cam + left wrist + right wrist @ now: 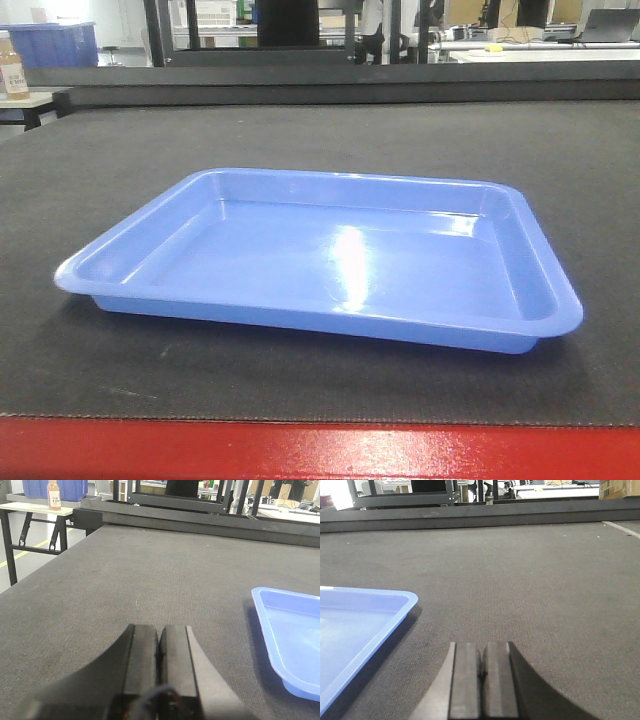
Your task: Grab blue tray and place on right shelf
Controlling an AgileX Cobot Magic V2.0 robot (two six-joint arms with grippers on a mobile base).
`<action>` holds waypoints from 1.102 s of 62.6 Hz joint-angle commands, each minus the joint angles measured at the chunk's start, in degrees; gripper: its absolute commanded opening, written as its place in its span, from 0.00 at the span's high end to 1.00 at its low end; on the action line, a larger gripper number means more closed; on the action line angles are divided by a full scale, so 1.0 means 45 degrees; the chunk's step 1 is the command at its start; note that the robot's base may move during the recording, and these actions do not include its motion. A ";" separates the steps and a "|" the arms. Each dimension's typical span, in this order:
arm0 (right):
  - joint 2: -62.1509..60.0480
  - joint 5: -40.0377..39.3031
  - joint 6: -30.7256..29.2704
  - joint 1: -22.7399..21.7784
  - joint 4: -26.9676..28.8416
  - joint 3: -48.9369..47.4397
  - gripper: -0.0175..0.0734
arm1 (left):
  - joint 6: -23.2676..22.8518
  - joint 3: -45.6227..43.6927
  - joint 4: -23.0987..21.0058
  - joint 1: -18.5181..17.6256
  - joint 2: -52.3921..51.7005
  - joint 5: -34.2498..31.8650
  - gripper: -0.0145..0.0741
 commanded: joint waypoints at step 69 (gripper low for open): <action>0.0209 -0.2971 -0.0082 -0.0059 0.0185 -0.3063 0.74 | 0.0043 -0.2049 0.0632 -0.0054 0.0371 -0.2499 0.89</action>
